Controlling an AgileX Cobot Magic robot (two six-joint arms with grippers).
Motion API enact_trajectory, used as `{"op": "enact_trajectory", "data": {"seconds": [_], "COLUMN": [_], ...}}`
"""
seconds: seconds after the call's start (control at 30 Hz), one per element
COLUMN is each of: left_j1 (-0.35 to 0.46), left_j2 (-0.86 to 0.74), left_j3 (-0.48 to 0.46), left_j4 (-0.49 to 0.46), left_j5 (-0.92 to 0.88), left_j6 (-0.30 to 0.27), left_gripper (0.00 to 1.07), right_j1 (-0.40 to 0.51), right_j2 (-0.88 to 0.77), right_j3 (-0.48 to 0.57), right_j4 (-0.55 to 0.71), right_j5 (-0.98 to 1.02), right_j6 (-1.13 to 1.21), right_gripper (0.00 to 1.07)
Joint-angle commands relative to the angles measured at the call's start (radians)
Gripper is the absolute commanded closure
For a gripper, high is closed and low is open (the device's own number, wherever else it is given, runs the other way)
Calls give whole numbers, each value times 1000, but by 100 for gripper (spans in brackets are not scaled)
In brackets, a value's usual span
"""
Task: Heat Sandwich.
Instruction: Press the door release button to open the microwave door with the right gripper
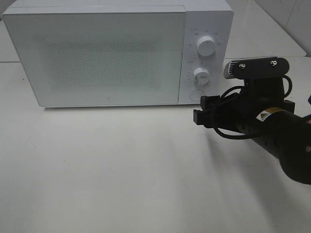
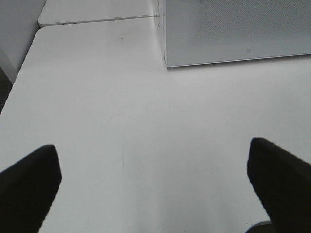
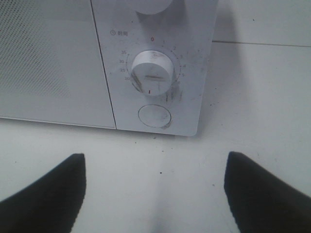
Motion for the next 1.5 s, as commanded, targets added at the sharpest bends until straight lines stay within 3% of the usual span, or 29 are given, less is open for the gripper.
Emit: {"op": "enact_trajectory", "data": {"seconds": [0.03, 0.37, 0.57, 0.8, 0.93, 1.03, 1.07, 1.2, 1.23, 1.27, 1.5], "left_j1": [1, 1, 1, 1, 1, 1, 1, 1, 1, 1, 1], "left_j2": [-27, -27, -27, -27, -27, -27, -27, -27, -27, -27, -27], "left_j3": [2, 2, 2, 2, 2, 2, 2, 2, 2, 2, 2], "left_j4": [-3, -3, -3, -3, -3, -3, -3, -3, -3, -3, -3], "left_j5": [-4, -4, -4, -4, -4, -4, -4, -4, -4, -4, -4], "left_j6": [-8, -8, -8, -8, -8, -8, -8, -8, -8, -8, -8], "left_gripper": [7, 7, 7, 7, 7, 7, 7, 7, 7, 7, 7], "right_j1": [5, 5, 5, 5, 5, 5, 5, 2, 2, 2, 2], "right_j2": [-2, -2, -2, -2, -2, -2, -2, -2, -2, -2, 10], "right_j3": [1, 1, 1, 1, 1, 1, 1, 1, 1, 1, -1], "right_j4": [2, 2, 2, 2, 2, 2, 2, 2, 2, 2, 2], "right_j5": [-10, -9, -7, -6, -6, -5, -5, 22, 22, 39, 39], "right_j6": [79, 532, 955, 1211, 1362, 1435, 1435, 1485, 1485, 1510, 1527], "right_gripper": [32, 37, 41, 46, 56, 72, 72, 100, 100, 107, 107]}}
